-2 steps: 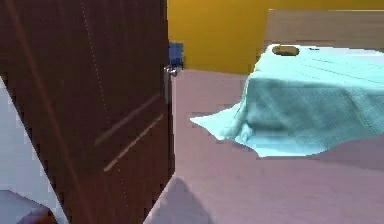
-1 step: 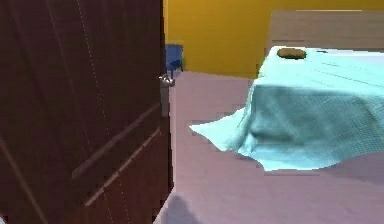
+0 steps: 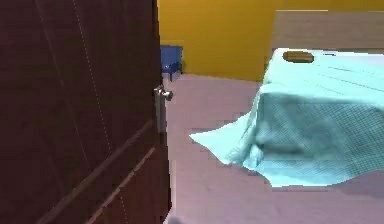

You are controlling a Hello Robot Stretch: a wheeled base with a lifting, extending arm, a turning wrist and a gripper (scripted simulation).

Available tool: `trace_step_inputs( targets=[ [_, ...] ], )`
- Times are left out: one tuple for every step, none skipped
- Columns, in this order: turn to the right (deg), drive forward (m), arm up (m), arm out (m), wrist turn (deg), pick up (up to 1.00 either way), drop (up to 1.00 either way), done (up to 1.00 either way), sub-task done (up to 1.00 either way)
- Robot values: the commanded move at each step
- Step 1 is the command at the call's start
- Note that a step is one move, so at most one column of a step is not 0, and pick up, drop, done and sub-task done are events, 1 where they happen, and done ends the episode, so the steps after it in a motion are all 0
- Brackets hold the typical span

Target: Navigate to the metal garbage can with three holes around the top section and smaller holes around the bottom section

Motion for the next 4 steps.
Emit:
trace_step_inputs(
  targets=[
    [45.0, 0.0, 0.0, 0.0, 0.0, 0.0, 0.0, 0.0, 0.0],
    [45.0, 0.0, 0.0, 0.0, 0.0, 0.0, 0.0, 0.0, 0.0],
    [18.0, 0.0, 0.0, 0.0, 0.0, 0.0, 0.0, 0.0, 0.0],
    [3.0, 0.0, 0.0, 0.0, 0.0, 0.0, 0.0, 0.0, 0.0]
  ],
)
